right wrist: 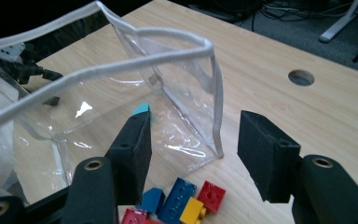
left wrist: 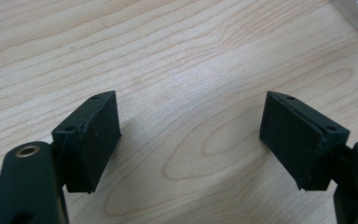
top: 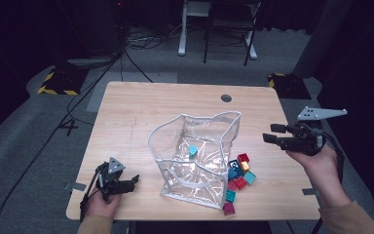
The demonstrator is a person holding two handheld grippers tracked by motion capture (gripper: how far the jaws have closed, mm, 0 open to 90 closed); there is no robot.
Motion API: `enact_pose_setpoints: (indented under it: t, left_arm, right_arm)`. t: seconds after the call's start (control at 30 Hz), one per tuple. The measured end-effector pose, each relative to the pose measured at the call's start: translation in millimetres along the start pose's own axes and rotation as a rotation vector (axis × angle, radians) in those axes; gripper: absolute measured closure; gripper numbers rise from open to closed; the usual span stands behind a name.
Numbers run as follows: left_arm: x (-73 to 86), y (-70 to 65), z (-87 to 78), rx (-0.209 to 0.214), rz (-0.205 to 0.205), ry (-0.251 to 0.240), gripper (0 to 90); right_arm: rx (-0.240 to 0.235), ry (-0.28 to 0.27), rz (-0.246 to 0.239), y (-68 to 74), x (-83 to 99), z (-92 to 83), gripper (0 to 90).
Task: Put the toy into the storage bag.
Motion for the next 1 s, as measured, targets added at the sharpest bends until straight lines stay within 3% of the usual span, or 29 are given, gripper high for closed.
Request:
enact_pose_setpoints:
  t: [0.4, 0.6, 0.9, 1.0]
  left_arm:
    - [0.0, 0.0, 0.0, 0.000, 0.000, 0.000, 20.6]
    - [0.0, 0.0, 0.0, 0.000, 0.000, 0.000, 20.6]
    - [0.0, 0.0, 0.0, 0.000, 0.000, 0.000, 20.6]
    - [0.0, 0.0, 0.0, 0.000, 0.000, 0.000, 20.6]
  right_arm:
    - [0.023, 0.069, 0.086, -6.0, 67.9, 19.2, 44.3]
    - [0.040, 0.115, 0.089, -4.1, 98.1, 30.6, 44.4]
    - [0.030, 0.140, 0.119, -0.2, 132.0, 45.0, 44.5]
    - [0.036, 0.151, 0.104, 2.0, 140.9, 48.5, 44.4]
Point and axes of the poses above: each handheld gripper's, and its own axes: z roughly forward along the jaws, x roughly out of its underside, y roughly to its left, the point moved 4 cm from there along z, roughly forward along the jaws, and after that the axes turned 8 degrees about -y, right-handed, at the moved point
